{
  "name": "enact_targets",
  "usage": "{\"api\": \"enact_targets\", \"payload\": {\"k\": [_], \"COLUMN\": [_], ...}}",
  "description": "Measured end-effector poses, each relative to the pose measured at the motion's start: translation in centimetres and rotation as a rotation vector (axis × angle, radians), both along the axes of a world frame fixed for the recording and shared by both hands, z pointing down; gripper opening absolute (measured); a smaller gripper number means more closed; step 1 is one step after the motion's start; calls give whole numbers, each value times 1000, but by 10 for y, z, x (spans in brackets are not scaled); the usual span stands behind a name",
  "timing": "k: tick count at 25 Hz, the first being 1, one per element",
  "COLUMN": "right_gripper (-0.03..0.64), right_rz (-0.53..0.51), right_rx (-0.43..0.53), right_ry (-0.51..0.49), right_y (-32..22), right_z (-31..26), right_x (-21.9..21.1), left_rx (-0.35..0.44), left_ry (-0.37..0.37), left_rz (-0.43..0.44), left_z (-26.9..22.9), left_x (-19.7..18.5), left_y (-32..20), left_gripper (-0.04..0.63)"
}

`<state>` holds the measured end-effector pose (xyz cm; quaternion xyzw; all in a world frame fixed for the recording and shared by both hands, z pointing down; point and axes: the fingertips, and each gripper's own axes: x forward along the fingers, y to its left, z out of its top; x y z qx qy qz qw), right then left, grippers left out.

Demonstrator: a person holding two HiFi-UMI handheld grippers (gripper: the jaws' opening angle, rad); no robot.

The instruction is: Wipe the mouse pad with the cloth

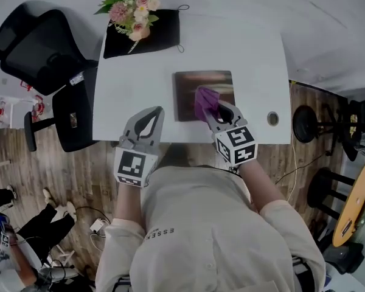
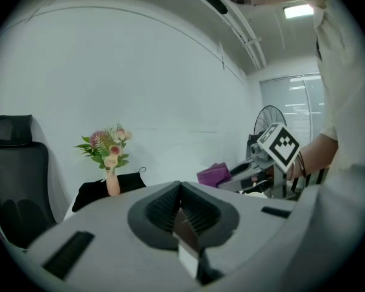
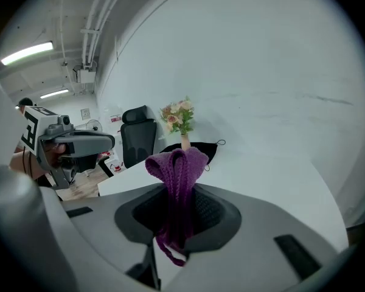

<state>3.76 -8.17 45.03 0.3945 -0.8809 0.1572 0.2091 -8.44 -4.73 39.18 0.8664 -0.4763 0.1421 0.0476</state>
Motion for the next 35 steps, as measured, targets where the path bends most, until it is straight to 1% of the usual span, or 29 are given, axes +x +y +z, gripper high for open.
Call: {"api": "enact_targets", "payload": {"k": [3,10,16,20,25,28,31,35], "right_gripper": [89,90,89,89,90,92,95,95], "right_rz": [-20,-56,-85,-101,-122,-149,-174,-190], "right_rx": [-71,-214,-302,-359,-420,-438,-455,-466], "right_ry": [27,93,137,158,169,146,126,119], "right_y": [-23,-69,-88,-98,-105,-108,-107,-112], "right_z": [19,69,99,119,139,140,139,141], "right_x": [-19,-61,-81,-93,-97,-96,-91,-81], "left_rx": [-25,-101,-108,-118,-150,-172,-170,-192], "left_ry": [5,53,34,26,35,33,26,27], "left_rz": [14,24,51,48,20,-2,-19,-33], "left_z": [8,34,48,53,60,62,63,65], "left_x": [-12,-40,-55,-66,-73,-69,-65,-52], "left_y": [-22,-73,-101,-114,-121,-123,-126,-130], "left_gripper": [0,0,0,0,0,0,0,0]}}
